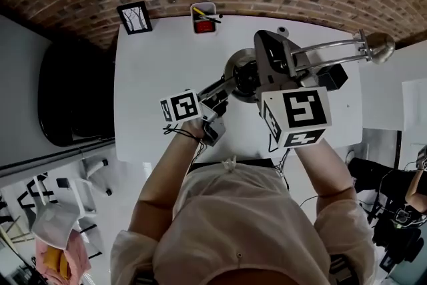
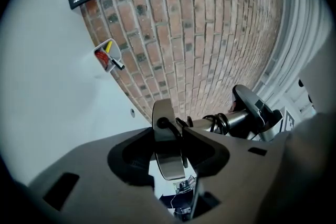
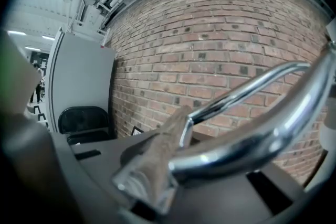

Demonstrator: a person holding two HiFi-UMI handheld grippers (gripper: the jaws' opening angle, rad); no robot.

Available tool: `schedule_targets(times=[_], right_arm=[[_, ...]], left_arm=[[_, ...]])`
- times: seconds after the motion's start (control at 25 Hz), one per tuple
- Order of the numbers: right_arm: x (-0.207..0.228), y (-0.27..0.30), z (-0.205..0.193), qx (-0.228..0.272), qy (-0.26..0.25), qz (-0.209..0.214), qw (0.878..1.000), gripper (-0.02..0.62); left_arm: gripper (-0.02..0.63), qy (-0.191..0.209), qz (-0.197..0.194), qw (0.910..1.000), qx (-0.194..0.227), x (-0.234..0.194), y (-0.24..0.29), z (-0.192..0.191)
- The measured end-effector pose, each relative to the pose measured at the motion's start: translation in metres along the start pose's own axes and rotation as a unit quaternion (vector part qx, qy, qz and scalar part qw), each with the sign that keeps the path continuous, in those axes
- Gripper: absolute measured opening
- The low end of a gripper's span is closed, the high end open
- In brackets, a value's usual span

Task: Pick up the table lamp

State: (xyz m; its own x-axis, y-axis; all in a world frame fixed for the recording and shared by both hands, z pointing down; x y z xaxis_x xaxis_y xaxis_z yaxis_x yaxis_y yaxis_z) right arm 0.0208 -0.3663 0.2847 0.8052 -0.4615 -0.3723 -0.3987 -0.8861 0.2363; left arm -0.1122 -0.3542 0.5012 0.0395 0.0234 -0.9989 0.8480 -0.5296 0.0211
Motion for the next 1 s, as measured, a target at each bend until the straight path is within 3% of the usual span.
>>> schedule_targets(times=[0.64, 1.0], right_arm=[[0.080, -0.015, 0.099, 0.018, -0.009, 0.001, 1.000, 0.025], [0.083, -0.019, 0.140, 0.030, -0.018, 0.007, 0.999, 0.025]], left_arm=[[0.172, 0.029, -0.049, 0.9983, 0.013, 0.120, 0.039, 0.024], [0.172, 0.031, -0.074, 0.9965, 0.024, 0.154, 0.029, 0.034]])
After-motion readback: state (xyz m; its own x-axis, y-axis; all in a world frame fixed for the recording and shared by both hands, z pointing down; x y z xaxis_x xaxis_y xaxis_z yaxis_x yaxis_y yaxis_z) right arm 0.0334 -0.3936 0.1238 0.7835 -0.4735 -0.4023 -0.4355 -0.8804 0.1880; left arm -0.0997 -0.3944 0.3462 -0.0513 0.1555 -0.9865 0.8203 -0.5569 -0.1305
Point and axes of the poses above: the fingertips, and each gripper's own axes: y forward along the fingers, x to its right, z out of its top, the point moved 9 cm from there along -y, backward along the fingers, and after that the axes turned 14 degrees about -y, right-handed, at the moved point
